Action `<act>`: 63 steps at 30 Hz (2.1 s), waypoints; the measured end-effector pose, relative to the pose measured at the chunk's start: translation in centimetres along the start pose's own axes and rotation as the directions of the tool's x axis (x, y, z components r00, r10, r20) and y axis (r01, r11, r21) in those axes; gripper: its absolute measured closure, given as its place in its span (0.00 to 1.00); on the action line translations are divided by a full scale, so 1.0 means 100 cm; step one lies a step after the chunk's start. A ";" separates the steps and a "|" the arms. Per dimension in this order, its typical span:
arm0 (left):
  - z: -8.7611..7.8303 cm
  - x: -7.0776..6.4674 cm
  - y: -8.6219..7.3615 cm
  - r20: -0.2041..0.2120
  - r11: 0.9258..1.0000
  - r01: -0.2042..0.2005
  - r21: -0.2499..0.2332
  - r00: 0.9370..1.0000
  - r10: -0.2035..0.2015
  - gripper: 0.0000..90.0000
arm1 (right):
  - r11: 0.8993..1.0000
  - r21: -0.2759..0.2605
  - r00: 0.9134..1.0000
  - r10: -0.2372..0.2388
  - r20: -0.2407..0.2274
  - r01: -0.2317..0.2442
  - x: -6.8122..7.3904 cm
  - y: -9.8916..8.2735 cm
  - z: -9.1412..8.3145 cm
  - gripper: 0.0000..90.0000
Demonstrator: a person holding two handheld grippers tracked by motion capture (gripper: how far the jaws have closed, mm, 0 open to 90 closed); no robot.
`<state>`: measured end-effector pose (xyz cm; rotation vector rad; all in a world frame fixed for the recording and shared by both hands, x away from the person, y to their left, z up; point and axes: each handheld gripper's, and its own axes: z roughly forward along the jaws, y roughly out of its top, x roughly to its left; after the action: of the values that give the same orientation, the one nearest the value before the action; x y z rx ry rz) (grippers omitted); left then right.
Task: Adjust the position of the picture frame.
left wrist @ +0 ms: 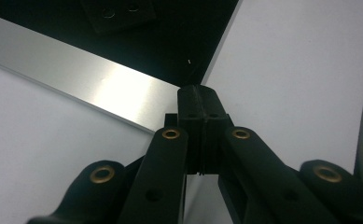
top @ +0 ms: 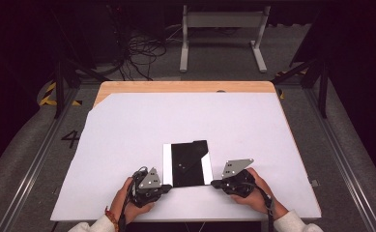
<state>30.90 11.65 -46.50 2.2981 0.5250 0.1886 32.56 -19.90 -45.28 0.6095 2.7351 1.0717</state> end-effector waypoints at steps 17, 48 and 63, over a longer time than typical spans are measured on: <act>0.001 -0.002 -0.001 -0.046 0.999 0.030 -0.012 0.998 -0.031 1.00 | 0.990 -0.132 0.989 0.071 0.130 -0.054 -0.036 0.013 -0.020 1.00; 0.001 0.036 0.001 -0.177 0.988 0.154 -0.034 0.971 -0.157 1.00 | 0.986 -0.125 0.947 0.145 0.288 -0.113 -0.122 0.040 0.027 1.00; 0.000 0.044 -0.001 -0.185 0.984 0.171 -0.044 0.967 -0.176 1.00 | 0.988 -0.090 0.950 0.146 0.274 -0.126 -0.132 0.041 0.034 1.00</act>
<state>34.89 13.60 -46.65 2.2052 0.8117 0.3269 46.81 -20.62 -45.19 0.8771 2.4305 1.0181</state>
